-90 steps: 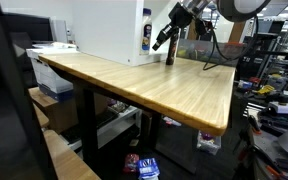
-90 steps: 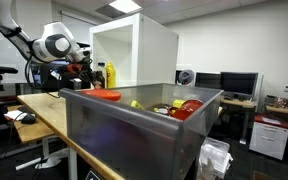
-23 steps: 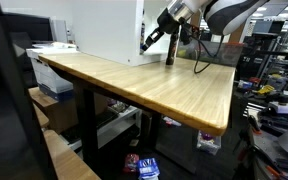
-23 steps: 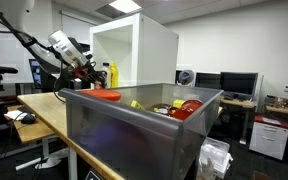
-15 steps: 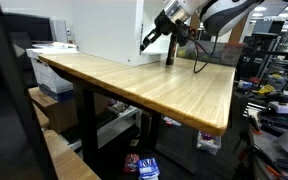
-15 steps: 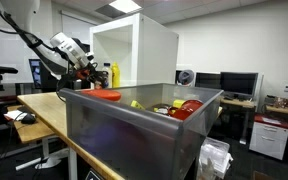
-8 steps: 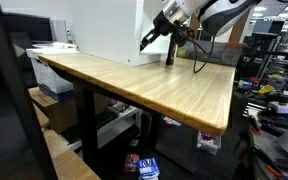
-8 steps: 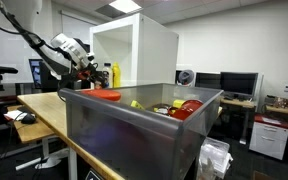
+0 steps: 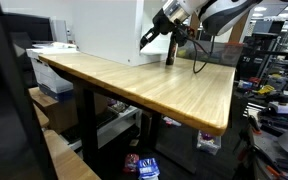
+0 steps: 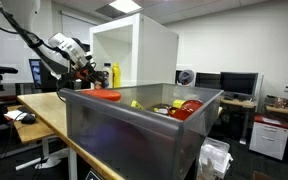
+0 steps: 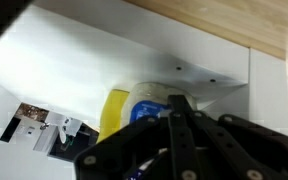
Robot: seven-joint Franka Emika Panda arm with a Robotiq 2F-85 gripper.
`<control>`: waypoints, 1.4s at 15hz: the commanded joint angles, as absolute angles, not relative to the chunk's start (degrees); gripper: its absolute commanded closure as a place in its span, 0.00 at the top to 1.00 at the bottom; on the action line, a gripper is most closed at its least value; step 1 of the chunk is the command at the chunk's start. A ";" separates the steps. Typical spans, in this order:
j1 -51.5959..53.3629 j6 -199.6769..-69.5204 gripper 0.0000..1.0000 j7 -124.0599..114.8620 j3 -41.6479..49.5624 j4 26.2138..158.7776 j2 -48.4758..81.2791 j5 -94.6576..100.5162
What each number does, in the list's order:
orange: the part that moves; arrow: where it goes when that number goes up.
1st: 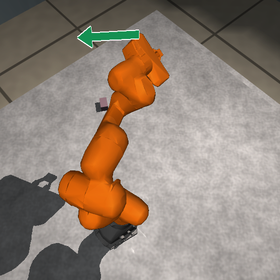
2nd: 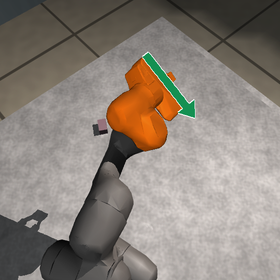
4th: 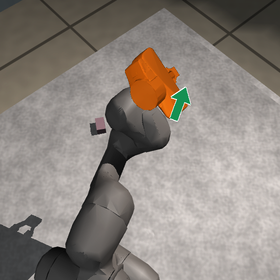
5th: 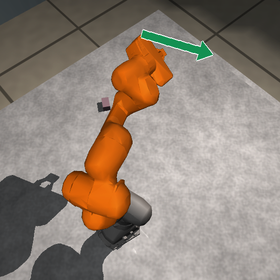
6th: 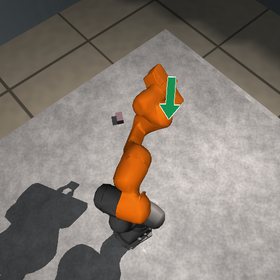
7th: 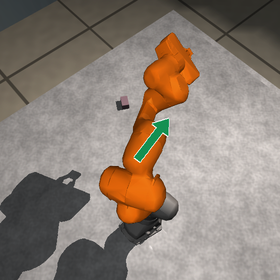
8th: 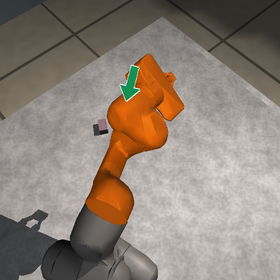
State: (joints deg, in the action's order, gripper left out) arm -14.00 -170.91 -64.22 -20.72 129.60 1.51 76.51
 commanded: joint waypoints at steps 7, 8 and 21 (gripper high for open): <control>-13.58 -173.18 0.00 -60.45 -21.26 138.35 -6.53 66.77; -13.39 -173.15 0.00 -59.72 -21.26 139.14 -7.34 65.42; 6.27 -153.95 0.37 -18.32 -11.81 145.66 -17.25 23.34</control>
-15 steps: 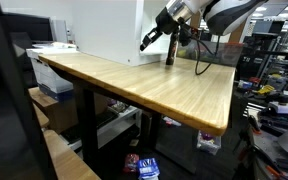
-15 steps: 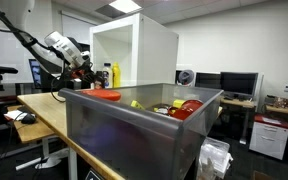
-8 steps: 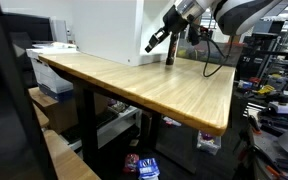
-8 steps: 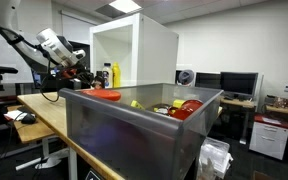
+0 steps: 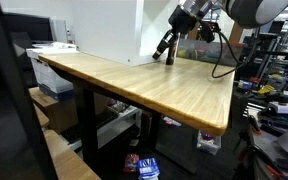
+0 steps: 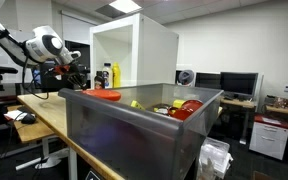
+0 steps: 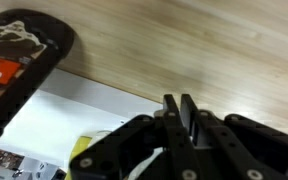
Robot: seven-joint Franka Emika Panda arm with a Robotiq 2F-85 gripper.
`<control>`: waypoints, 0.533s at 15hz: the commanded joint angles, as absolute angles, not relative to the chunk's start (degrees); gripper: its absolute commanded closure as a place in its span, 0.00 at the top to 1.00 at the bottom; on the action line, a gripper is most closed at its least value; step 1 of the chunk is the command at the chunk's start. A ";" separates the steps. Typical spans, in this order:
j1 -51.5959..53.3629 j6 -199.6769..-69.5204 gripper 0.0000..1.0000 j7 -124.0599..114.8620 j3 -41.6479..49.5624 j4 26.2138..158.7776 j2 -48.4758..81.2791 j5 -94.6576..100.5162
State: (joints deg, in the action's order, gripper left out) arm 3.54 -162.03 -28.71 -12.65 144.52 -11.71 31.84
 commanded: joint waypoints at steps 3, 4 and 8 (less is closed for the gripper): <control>7.55 -142.33 0.52 -11.40 -11.53 142.32 -19.62 18.53; 7.66 -138.70 0.58 -9.55 -11.41 141.13 -20.49 17.59; 7.68 -127.15 0.83 -5.07 -10.82 135.84 -21.82 15.08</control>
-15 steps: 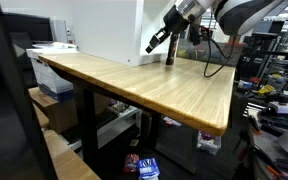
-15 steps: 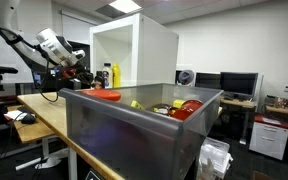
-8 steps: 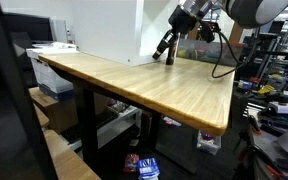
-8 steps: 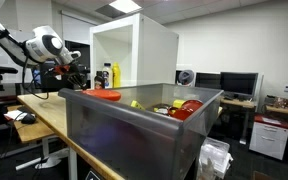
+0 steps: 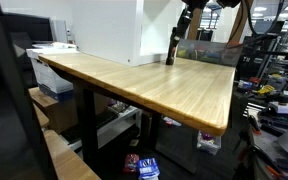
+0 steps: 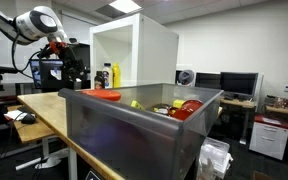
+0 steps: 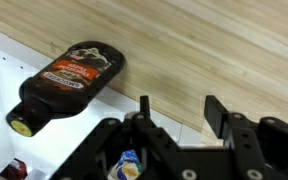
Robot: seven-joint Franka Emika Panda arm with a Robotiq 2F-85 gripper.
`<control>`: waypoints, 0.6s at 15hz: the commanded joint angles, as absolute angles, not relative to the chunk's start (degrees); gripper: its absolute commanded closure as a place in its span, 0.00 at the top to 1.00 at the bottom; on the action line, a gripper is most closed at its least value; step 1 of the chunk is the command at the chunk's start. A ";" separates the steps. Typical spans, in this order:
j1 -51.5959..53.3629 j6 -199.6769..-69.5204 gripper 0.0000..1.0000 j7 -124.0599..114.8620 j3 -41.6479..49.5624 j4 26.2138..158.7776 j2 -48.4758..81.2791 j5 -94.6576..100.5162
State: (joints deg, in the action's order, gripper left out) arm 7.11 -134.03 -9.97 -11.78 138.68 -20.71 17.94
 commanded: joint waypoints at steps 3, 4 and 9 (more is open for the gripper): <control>7.83 -120.61 0.96 -2.57 -10.02 132.80 -21.71 13.10; 7.84 -118.58 0.98 -1.77 -9.72 131.82 -21.64 12.46; 7.28 -112.91 1.00 -0.93 -8.38 128.32 -21.71 10.64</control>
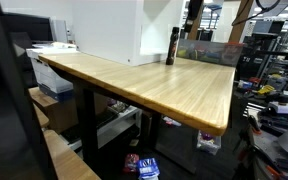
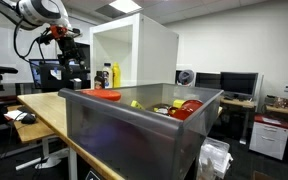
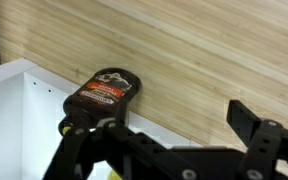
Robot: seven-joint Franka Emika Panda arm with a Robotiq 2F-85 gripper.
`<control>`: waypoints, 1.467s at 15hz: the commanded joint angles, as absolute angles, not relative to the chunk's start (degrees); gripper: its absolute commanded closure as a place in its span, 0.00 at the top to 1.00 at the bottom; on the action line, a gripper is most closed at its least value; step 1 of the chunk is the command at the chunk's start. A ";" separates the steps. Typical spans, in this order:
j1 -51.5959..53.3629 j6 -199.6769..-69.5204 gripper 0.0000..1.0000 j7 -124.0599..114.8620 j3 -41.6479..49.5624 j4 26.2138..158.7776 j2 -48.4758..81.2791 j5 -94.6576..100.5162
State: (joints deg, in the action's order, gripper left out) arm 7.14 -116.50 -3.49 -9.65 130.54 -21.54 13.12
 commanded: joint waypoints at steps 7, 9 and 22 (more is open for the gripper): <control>6.47 -114.65 1.00 -1.18 -4.82 126.96 -22.44 6.82; 6.62 -114.78 1.00 0.56 -3.32 126.75 -22.44 4.51; 3.91 -116.55 1.00 11.62 3.17 124.51 -18.65 -1.50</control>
